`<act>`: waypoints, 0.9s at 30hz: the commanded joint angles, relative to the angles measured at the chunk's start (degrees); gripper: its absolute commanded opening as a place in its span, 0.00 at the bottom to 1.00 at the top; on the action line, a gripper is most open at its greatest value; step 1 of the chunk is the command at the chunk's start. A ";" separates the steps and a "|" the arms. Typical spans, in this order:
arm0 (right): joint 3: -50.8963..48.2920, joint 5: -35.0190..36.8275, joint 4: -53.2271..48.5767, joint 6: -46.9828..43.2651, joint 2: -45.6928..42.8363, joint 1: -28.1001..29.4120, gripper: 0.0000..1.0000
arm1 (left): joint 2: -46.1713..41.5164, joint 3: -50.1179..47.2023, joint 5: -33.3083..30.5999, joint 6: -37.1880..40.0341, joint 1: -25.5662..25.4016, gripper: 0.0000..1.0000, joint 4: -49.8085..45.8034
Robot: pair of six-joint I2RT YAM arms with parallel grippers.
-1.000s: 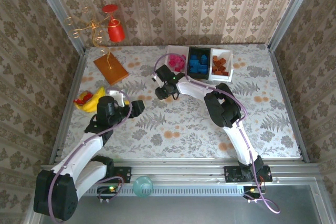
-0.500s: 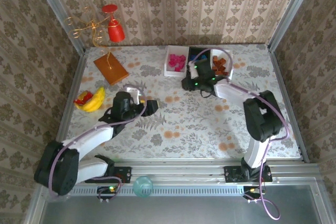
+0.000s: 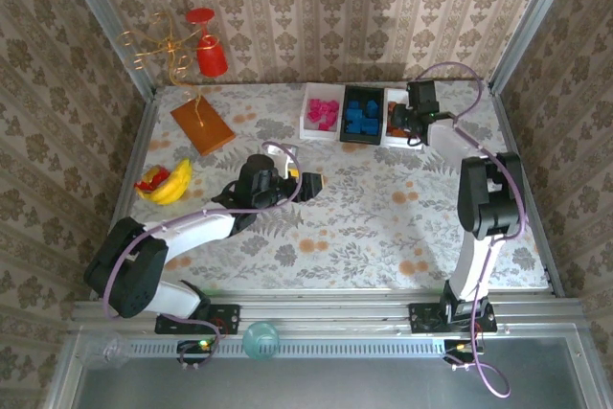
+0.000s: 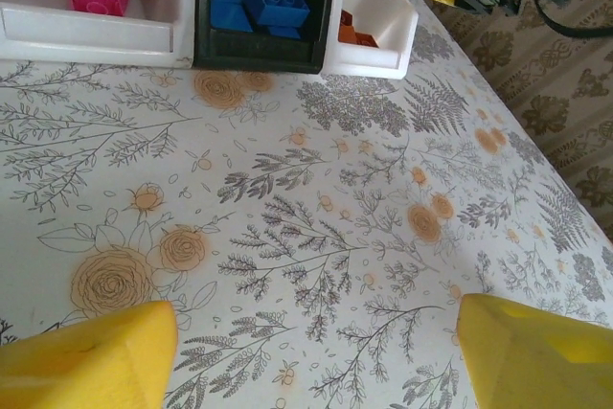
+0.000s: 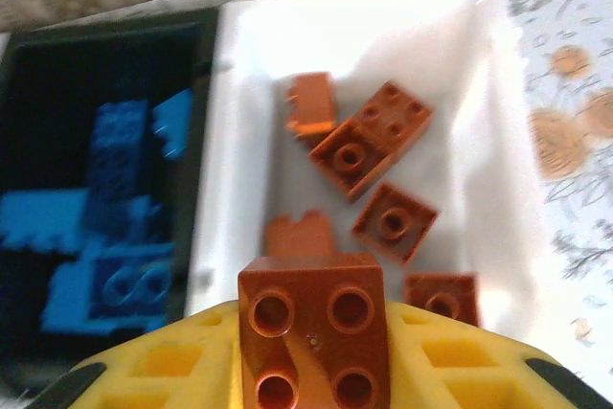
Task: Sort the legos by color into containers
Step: Place the lego in the container, then reset both arms
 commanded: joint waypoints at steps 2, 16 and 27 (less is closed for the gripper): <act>5.96 5.92 -5.90 -0.89 4.28 -0.60 0.42 | -2.21 0.20 -2.06 0.61 -0.11 0.78 -0.54; -7.00 -3.20 2.78 1.05 -10.58 -0.28 0.71 | -7.08 -2.97 -5.28 3.39 3.16 0.79 -2.75; -24.49 12.22 8.32 -7.85 -33.63 10.68 0.80 | -19.84 -11.04 -13.38 4.53 14.50 0.82 0.46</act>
